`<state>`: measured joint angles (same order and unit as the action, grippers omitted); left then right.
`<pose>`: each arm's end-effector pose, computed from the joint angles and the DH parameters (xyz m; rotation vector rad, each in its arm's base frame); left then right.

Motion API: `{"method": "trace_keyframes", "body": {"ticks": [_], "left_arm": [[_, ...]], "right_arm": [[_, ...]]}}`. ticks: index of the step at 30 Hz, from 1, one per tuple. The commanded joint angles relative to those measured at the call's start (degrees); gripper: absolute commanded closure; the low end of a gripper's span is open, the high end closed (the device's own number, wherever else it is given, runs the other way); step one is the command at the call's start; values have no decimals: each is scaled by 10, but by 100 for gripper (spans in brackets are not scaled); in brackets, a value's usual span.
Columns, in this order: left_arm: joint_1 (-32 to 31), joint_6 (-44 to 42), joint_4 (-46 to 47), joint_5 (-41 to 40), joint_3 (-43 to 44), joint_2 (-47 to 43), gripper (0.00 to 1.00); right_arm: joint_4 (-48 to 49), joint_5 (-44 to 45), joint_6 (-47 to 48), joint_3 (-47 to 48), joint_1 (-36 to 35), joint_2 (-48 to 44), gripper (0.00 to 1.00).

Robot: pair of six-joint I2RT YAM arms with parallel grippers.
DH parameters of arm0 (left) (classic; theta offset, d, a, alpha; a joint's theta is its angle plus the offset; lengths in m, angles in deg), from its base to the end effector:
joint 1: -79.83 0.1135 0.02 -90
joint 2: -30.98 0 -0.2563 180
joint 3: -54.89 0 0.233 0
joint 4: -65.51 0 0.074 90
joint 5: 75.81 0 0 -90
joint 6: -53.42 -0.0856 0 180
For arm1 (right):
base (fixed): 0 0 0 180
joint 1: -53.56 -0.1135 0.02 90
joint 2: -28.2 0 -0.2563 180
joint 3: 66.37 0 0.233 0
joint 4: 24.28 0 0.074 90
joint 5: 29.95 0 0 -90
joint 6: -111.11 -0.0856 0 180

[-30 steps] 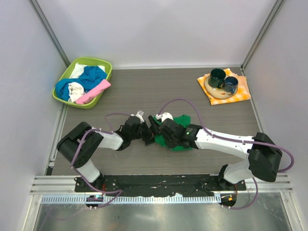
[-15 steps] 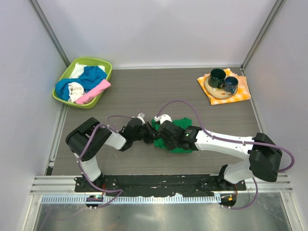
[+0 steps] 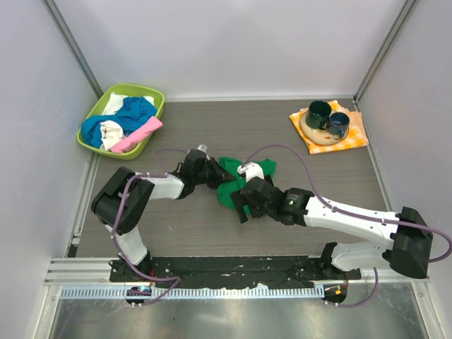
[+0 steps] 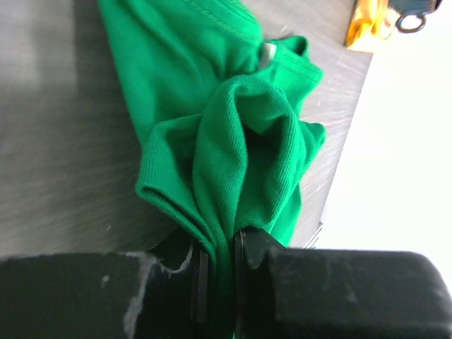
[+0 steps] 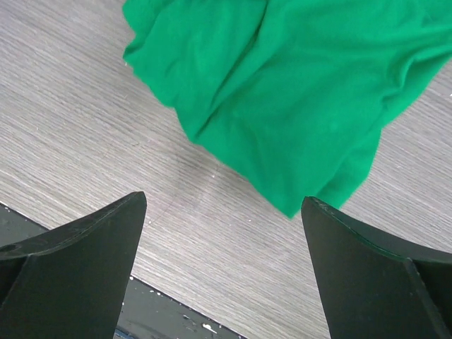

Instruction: Fold and stack the t-shirts

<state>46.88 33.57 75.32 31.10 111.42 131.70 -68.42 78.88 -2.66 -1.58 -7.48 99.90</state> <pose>0.2914 -0.2186 0.1149 -0.6031 2.3983 -1.2463 0.1541 0.2214 0.2082 -0.6369 2.3315 0.2800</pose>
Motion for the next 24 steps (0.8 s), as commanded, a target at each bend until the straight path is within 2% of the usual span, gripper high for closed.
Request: {"method": "trace_keyframes", "body": {"ticks": [1,11,20,24], "left_arm": [[24,-56,-77,-6,93,-15,100],[104,-107,-165,29,287,111,100],[167,-161,-298,77,547,296,100],[206,-178,-388,101,688,369,100]], "right_arm": [[-11,40,-14,-6,-4,-48,2],[-17,45,-36,-23,-4,-89,0],[14,30,-35,-28,-3,-79,0],[30,27,-32,-22,-3,-58,0]]}}
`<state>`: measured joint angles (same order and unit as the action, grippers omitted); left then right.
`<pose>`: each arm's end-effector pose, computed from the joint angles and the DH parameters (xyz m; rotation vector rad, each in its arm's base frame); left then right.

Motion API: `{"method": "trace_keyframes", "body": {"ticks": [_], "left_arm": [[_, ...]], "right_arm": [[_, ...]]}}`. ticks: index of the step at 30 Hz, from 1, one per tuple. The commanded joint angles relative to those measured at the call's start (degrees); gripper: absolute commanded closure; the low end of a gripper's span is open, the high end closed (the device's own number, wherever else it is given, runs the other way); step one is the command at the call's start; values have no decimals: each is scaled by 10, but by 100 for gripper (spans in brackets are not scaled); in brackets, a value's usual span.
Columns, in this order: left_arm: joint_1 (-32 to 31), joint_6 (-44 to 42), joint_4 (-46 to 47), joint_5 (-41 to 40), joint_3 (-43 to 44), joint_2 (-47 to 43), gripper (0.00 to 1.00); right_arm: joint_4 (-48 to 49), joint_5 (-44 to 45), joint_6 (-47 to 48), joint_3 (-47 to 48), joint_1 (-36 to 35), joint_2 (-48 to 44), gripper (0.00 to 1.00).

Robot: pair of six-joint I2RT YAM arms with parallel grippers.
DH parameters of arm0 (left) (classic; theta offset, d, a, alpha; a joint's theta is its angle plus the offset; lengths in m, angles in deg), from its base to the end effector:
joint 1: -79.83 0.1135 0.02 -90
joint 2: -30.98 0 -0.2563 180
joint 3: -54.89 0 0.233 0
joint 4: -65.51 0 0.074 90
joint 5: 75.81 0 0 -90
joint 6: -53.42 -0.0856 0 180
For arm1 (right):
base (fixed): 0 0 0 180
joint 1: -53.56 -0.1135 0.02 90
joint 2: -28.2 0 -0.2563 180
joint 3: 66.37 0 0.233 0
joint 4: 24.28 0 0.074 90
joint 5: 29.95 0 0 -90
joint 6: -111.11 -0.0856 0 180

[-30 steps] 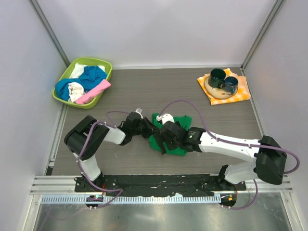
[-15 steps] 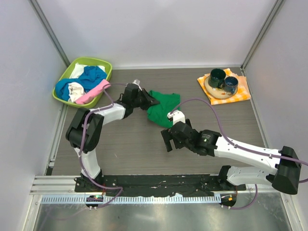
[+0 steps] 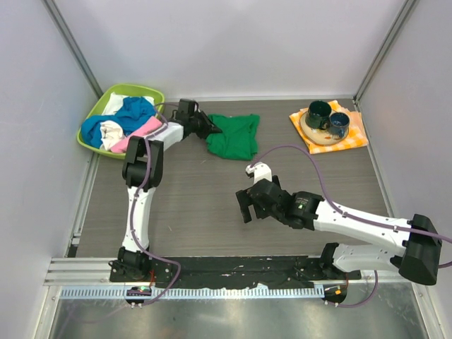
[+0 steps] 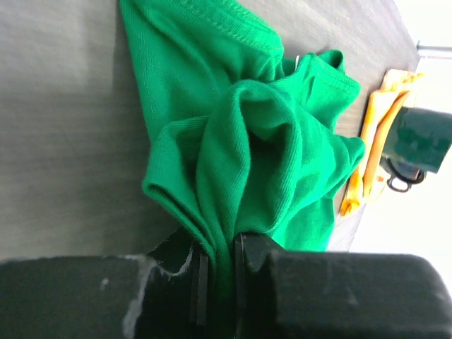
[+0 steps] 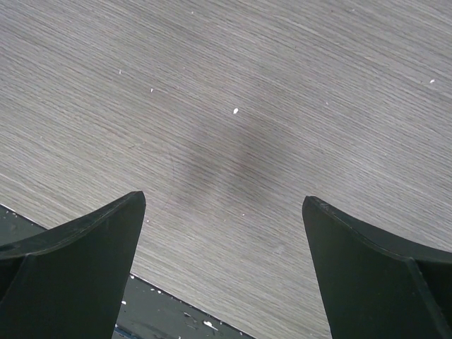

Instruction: Fold and stack the t-shirts

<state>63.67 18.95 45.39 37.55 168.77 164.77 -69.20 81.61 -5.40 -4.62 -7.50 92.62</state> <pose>0.5028 -0.1810 0.1210 -0.6018 2.3813 -1.0769 0.1464 0.1998 0.2204 -0.5302 2.2875 0.3068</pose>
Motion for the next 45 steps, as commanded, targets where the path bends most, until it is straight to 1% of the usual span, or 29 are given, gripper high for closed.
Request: {"method": "trace_keyframes", "body": {"ticks": [1,3,4,8,11,13,14,17,19,20,22,23,24,25,26,27,28,29,33,37,38,41,42,43,45], "left_arm": [[46,-38,-106,38,137,62,100],[69,-50,-131,45,195,81,100],[76,-53,-155,48,213,91,100],[116,-71,-200,55,299,130,100],[133,-75,-228,67,358,154,100],[145,-80,-240,78,387,179,100],[153,-80,-249,80,416,187,100],[160,-71,-257,99,468,225,99],[160,-69,-254,108,480,241,97],[176,-66,-251,110,482,245,94],[178,-64,-244,114,483,250,89],[181,-64,-243,116,481,251,77],[181,-64,-243,120,481,253,68],[181,-64,-242,123,480,255,55],[180,-65,-239,129,476,253,29],[182,-64,-236,133,469,250,16],[181,-63,-224,135,462,245,6],[181,-61,-217,138,445,232,0],[180,-68,-215,134,432,203,0],[181,-85,-250,125,440,180,0],[181,-91,-272,120,436,166,0],[181,-118,-304,86,403,134,0],[180,-125,-317,72,389,107,0],[181,-139,-336,23,366,91,0],[177,-162,-382,-39,349,50,0]], "right_arm": [[41,-2,-4,10,-3,23,0],[51,-5,0,11,-3,30,0],[53,-5,2,12,-3,38,0],[64,-9,7,16,-2,54,0],[78,-19,9,16,-1,66,0],[79,-23,10,18,1,71,0],[79,-26,11,19,1,75,0],[84,-26,11,18,1,78,0],[86,-27,11,19,2,83,1],[88,-28,11,19,3,85,0],[91,-30,11,19,3,91,0],[93,-31,11,20,4,94,0],[94,-33,11,20,3,97,0],[96,-34,11,20,3,100,0],[100,-35,11,19,3,104,0],[100,-37,11,19,3,106,0],[101,-39,10,19,4,108,0],[107,-41,9,18,3,112,0],[113,-46,9,16,3,115,0],[115,-49,9,18,3,114,0],[115,-51,10,18,3,112,0],[115,-49,13,20,3,105,0],[115,-49,13,20,3,99,0],[114,-47,14,21,4,95,0],[113,-46,15,21,3,84,0]]}}
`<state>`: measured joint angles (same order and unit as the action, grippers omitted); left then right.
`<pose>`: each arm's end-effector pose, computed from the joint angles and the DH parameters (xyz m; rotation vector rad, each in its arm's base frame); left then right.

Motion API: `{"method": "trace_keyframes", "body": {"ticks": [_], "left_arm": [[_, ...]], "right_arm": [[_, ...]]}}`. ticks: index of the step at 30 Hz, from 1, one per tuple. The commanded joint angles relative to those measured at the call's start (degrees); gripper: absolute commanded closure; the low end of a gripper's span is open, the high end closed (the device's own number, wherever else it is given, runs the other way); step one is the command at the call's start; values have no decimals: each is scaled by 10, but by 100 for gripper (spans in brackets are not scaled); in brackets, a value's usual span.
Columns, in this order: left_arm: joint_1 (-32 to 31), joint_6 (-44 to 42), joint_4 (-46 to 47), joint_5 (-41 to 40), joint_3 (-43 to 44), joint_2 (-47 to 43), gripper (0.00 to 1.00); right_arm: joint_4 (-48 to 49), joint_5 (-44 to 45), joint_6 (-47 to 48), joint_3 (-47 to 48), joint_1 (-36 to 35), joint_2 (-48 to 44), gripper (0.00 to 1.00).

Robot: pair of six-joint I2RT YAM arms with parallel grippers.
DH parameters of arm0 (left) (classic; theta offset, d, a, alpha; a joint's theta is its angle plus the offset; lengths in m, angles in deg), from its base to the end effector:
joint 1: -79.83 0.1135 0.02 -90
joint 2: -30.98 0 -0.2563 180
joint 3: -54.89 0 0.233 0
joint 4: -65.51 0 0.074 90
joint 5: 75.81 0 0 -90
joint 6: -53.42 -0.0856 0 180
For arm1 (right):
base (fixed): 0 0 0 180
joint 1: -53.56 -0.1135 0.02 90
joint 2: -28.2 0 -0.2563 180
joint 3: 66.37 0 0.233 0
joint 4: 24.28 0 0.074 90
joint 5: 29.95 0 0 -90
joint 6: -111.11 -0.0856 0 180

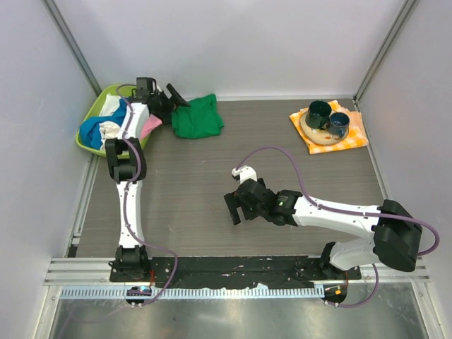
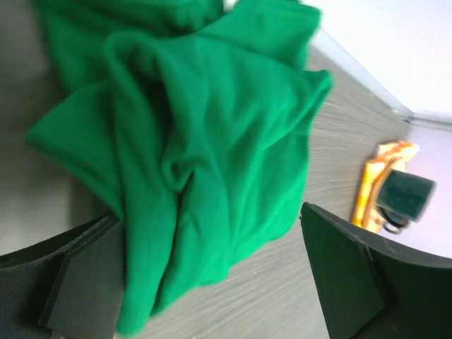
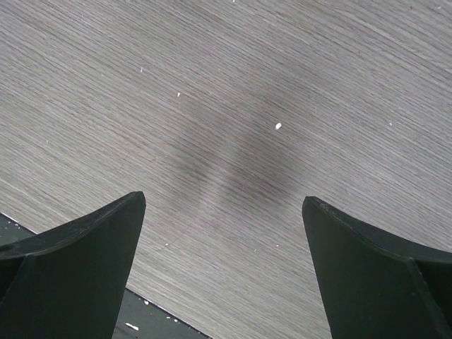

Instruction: Fold and stack the t-shirts

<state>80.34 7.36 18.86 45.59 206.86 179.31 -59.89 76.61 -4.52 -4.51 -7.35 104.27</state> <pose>0.5786 -0.0395 0.1625 -0.6325 2.3187 -1.0067 0.1598 0.2371 0.1858 -0.6103 2.3440 0.3501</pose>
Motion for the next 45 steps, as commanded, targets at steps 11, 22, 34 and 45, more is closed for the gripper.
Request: {"method": "trace_keyframes", "body": {"ticks": [11,22,34,45], "left_arm": [[0,-90,-252,-377,45,-145,0],[-33,-126,-322,-472,2,-293,0],[14,-141,-306,-494,-256,-449,0],[0,-100,-121,-343,-600,-815,0]], "right_arm": [[18,22,-2,-9,1,-87,0],[32,101,11,100,4,34,0],[52,51,-7,273,58,161,1],[13,209,8,318,109,159,0]]}}
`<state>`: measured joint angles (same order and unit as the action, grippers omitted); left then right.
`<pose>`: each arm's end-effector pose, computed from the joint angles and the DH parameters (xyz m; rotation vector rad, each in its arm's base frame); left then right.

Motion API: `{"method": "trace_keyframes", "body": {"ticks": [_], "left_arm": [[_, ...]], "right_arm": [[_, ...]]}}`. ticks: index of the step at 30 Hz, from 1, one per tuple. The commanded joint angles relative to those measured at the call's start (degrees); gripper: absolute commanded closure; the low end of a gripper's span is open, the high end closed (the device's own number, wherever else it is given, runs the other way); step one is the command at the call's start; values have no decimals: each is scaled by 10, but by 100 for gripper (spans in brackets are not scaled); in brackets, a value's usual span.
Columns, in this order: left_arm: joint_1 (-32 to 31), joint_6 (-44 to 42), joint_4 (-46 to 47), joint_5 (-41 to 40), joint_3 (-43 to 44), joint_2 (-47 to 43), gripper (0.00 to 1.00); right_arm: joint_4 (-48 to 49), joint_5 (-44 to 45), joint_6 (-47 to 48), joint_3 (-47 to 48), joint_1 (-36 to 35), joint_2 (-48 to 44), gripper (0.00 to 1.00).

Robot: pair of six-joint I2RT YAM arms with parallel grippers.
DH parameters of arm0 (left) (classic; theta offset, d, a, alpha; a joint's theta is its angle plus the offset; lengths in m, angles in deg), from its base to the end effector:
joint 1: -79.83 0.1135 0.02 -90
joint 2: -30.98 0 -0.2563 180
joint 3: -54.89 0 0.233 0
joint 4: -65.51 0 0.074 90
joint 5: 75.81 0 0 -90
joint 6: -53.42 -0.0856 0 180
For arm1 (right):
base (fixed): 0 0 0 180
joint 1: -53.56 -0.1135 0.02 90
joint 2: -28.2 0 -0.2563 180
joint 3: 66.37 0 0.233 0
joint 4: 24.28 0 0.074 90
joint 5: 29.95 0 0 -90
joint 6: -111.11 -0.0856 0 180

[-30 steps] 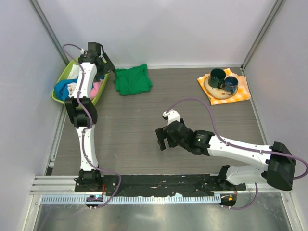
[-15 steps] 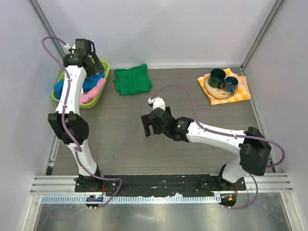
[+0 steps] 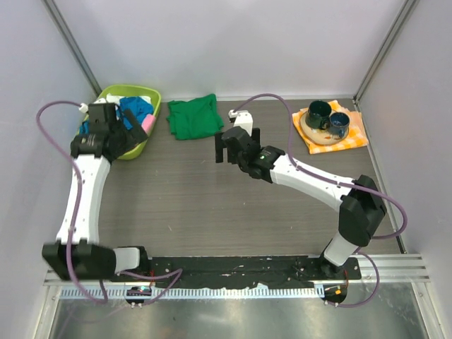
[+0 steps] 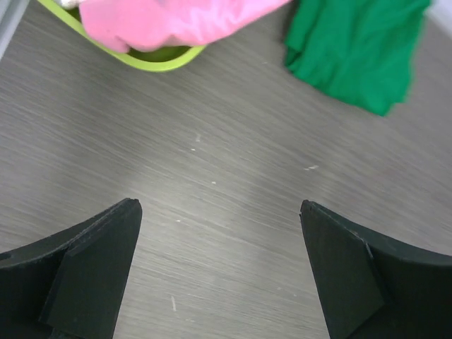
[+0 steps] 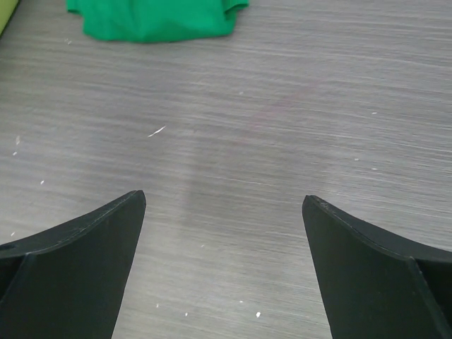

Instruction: Fold and stack the t-shirts

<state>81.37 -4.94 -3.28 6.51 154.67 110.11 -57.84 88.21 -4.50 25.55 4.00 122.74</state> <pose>0.2953 0.0194 0.3291 -0.7449 2.2843 -0.0828 0.2861 0.2734 0.2701 -0.1750 2.1198 0.2338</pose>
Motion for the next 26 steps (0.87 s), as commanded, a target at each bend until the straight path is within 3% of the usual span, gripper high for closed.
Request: {"method": "trace_keyframes", "body": {"ticks": [1,9,14,20,26], "left_arm": [[-10,30,109,63,-95,-143,0],[-59,43,119,125,-188,-286,0],[-79,47,152,172,-227,-346,0],[-102,48,189,222,-260,-371,0],[-122,40,202,230,-225,-348,0]], "right_arm": [[-7,105,11,12,-4,-35,0],[-51,246,38,-23,-4,-121,0],[-53,282,42,-60,-4,-211,0],[-69,289,42,-72,-4,-254,0],[-83,271,36,-59,-4,-240,0]]}}
